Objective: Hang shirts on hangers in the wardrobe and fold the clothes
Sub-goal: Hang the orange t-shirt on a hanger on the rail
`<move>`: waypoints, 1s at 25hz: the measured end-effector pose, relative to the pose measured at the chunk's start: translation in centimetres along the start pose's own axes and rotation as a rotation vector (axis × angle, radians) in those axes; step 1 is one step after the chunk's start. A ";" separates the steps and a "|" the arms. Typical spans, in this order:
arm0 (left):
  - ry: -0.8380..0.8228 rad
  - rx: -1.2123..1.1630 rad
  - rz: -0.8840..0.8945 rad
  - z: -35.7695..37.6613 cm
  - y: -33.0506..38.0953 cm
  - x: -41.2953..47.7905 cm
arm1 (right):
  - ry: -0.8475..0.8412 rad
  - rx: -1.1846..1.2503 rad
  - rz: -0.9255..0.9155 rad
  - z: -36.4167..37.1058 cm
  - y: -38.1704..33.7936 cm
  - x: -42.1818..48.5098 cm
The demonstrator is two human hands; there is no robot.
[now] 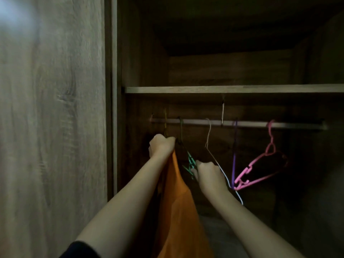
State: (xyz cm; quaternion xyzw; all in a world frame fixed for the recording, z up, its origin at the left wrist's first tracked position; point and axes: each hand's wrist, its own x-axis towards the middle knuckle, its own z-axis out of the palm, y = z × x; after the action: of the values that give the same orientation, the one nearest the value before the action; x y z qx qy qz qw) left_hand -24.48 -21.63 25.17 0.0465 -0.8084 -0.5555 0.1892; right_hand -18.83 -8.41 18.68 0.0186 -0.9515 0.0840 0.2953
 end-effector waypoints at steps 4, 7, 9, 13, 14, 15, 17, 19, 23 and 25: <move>-0.004 0.030 -0.025 1.7 0.4 3.3 | 0.085 -0.071 -0.090 -0.3 1.4 0.0; -0.031 0.081 -0.083 2.9 -1.2 3.9 | 0.069 -0.079 -0.113 -0.3 1.7 0.1; -0.052 0.072 -0.103 3.6 -2.0 3.7 | 0.055 -0.143 -0.116 -0.3 1.5 0.0; -0.129 0.132 -0.145 4.5 -1.4 2.5 | 0.047 -0.167 -0.092 -0.8 1.3 -0.4; -0.147 0.172 -0.165 4.6 -1.4 2.2 | 0.050 -0.150 -0.079 -0.9 1.2 -0.6; -0.156 0.239 -0.175 4.7 -1.4 1.6 | 0.068 -0.132 -0.064 -1.0 1.1 -0.8; -0.149 0.472 -0.136 4.2 -0.9 -0.3 | 0.189 -0.062 -0.052 -1.0 1.2 -1.1; -0.107 0.652 0.010 1.9 -0.3 -3.2 | 0.336 0.112 -0.126 -0.5 0.6 -1.6; 0.018 0.493 0.279 -5.4 -3.7 -10.5 | 0.381 0.445 -0.299 0.8 -3.5 -5.2; 0.134 0.457 0.330 -9.6 -8.1 -14.2 | 0.328 0.554 -0.353 2.7 -7.0 -8.4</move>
State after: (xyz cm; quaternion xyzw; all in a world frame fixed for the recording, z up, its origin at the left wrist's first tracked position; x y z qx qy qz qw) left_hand -8.99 -29.06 17.15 -0.0074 -0.8949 -0.3164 0.3146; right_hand -12.76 -15.88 12.80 0.2479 -0.8148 0.2883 0.4377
